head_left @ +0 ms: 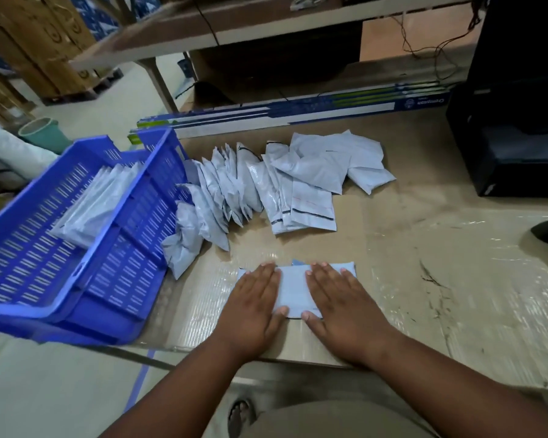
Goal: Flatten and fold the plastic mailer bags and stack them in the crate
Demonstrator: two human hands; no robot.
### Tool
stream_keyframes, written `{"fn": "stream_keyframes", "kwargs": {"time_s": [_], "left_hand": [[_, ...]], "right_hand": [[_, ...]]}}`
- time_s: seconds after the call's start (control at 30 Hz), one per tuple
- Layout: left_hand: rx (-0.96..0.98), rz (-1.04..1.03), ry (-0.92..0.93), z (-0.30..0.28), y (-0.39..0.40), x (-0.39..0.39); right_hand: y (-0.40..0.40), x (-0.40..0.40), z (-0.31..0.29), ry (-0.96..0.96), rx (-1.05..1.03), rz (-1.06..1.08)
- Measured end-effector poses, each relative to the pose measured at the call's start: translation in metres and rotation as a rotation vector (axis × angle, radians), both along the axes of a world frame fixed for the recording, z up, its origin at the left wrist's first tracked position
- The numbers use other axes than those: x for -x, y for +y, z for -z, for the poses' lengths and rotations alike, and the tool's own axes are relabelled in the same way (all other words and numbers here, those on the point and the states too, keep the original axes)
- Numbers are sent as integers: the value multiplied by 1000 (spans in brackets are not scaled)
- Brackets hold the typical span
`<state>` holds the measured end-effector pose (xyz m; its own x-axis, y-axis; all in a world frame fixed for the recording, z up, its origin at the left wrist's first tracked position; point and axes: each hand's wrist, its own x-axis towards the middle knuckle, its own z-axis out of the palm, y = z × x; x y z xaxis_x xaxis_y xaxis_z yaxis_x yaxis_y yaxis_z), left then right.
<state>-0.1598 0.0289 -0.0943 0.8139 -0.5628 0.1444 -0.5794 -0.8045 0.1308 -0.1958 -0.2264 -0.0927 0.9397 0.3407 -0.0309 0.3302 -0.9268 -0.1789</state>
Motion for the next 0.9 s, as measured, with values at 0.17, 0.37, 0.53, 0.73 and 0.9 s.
{"fn": "stream_keyframes", "kwargs": {"time_s": [0.17, 0.37, 0.53, 0.73, 0.9], "left_hand": [[-114, -81, 109, -4, 39, 3], [-89, -154, 16, -33, 24, 6], [108, 41, 66, -29, -36, -6], [-25, -138, 113, -3, 9, -7], [-135, -206, 257, -18, 46, -6]], "right_hand": [[-35, 5, -3, 102, 41, 86], [-33, -8, -40, 53, -30, 204], [32, -32, -41, 83, -178, -40], [0, -17, -8, 75, 12, 22], [-37, -12, -5, 89, -2, 132]]}}
